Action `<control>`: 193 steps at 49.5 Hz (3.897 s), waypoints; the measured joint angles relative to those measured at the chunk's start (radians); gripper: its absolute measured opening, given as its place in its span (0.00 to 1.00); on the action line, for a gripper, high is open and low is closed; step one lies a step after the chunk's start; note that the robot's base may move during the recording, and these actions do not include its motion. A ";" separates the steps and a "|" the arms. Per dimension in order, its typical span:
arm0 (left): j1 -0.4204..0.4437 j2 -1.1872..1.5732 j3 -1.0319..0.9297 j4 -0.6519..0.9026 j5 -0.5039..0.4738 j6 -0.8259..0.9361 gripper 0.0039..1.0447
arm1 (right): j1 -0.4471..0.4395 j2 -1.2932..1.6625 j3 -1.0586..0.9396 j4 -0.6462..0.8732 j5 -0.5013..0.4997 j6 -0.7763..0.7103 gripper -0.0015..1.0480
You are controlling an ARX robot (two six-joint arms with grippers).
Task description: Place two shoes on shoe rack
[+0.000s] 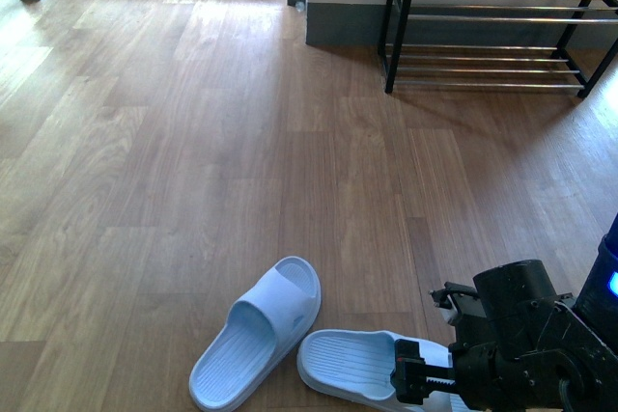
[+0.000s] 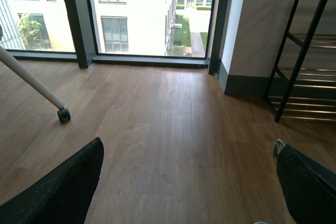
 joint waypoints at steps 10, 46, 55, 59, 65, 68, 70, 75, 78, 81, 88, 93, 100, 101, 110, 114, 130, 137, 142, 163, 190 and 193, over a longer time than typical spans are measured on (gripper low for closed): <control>0.000 0.000 0.000 0.000 0.000 0.000 0.91 | 0.006 0.000 -0.009 0.033 0.098 -0.064 0.91; 0.000 0.000 0.000 0.001 0.001 0.000 0.91 | 0.312 -0.552 -0.377 -0.157 0.370 -0.077 0.91; 0.000 0.000 0.000 0.001 0.000 0.000 0.91 | -0.111 -0.176 -0.137 0.002 0.357 -0.440 0.91; 0.000 0.000 0.000 0.001 0.000 0.000 0.91 | -0.255 -0.053 0.038 -0.032 0.373 -0.482 0.91; 0.000 0.000 0.000 0.001 0.000 0.000 0.91 | -0.506 0.103 0.325 -0.072 0.349 -0.573 0.91; 0.000 0.000 0.000 0.001 0.000 0.000 0.91 | -0.612 0.120 0.397 -0.100 0.326 -0.610 0.91; 0.000 0.000 0.000 0.001 0.000 0.000 0.91 | -0.641 0.119 0.416 -0.118 0.315 -0.637 0.91; 0.000 0.000 0.000 0.001 0.000 0.000 0.91 | -0.716 0.114 0.484 -0.188 0.272 -0.670 0.91; 0.000 0.000 0.000 0.001 0.000 0.000 0.91 | -0.732 0.120 0.545 -0.251 0.255 -0.678 0.91; 0.000 0.000 0.000 0.001 0.001 0.000 0.91 | -0.732 0.135 0.594 -0.282 0.234 -0.679 0.91; 0.000 0.000 0.000 0.001 0.000 0.000 0.91 | -0.708 0.184 0.712 -0.383 0.183 -0.667 0.91; 0.000 0.000 0.000 0.001 0.000 0.000 0.91 | -0.682 0.193 0.740 -0.444 0.103 -0.665 0.91; 0.000 0.000 0.000 0.001 0.000 0.000 0.91 | -0.642 0.178 0.708 -0.479 0.006 -0.683 0.91; 0.000 0.000 0.000 0.001 0.000 0.000 0.91 | -0.634 0.172 0.694 -0.482 -0.004 -0.684 0.91; 0.000 0.000 0.000 0.001 0.001 0.000 0.91 | -0.583 0.126 0.583 -0.455 -0.044 -0.683 0.91; 0.000 0.000 0.000 0.000 0.000 0.000 0.91 | -0.560 0.107 0.548 -0.454 -0.058 -0.677 0.91; 0.000 0.000 0.000 0.001 0.000 0.000 0.91 | -0.359 -0.090 0.137 -0.235 -0.087 -0.677 0.91; 0.000 0.000 0.000 0.001 0.000 0.000 0.91 | -0.241 -0.105 -0.119 0.010 0.019 -0.683 0.91; 0.000 0.000 0.000 0.001 0.000 0.000 0.91 | -0.181 -0.105 -0.252 0.139 0.063 -0.656 0.91; 0.000 0.000 0.000 0.001 0.000 0.000 0.91 | -0.138 -0.111 -0.275 0.135 0.090 -0.491 0.91; 0.000 0.000 0.000 0.001 0.000 0.000 0.91 | -0.098 -0.063 -0.202 0.137 0.072 -0.269 0.91; 0.000 0.000 0.000 0.001 0.000 0.000 0.91 | -0.082 -0.055 -0.202 0.158 0.084 -0.267 0.91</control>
